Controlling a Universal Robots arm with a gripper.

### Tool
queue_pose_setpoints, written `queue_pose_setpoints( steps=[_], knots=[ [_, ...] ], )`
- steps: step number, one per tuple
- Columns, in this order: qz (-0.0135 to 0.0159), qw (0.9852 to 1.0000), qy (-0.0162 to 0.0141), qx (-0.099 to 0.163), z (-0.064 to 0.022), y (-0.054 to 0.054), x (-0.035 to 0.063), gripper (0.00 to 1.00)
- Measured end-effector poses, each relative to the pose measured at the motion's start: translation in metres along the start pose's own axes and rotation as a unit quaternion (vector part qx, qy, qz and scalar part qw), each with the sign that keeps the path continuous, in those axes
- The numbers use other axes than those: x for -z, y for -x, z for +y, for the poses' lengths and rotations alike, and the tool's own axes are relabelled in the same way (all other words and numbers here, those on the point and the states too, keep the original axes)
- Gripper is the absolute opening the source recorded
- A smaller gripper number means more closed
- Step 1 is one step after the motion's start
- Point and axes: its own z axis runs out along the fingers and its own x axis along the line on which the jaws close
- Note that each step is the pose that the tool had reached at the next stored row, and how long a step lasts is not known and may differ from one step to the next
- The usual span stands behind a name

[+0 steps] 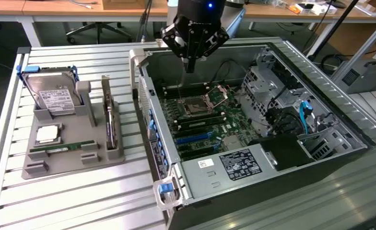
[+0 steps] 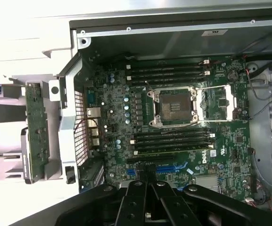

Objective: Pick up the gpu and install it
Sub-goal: 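Reach for the gpu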

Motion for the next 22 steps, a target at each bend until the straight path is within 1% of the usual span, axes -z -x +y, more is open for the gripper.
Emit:
queue_pose_setpoints(
  steps=[22],
  knots=[
    [0.0000, 1.0000, 0.0000, 0.000, -0.0006, -0.0079, 0.0002, 0.11]
  ],
)
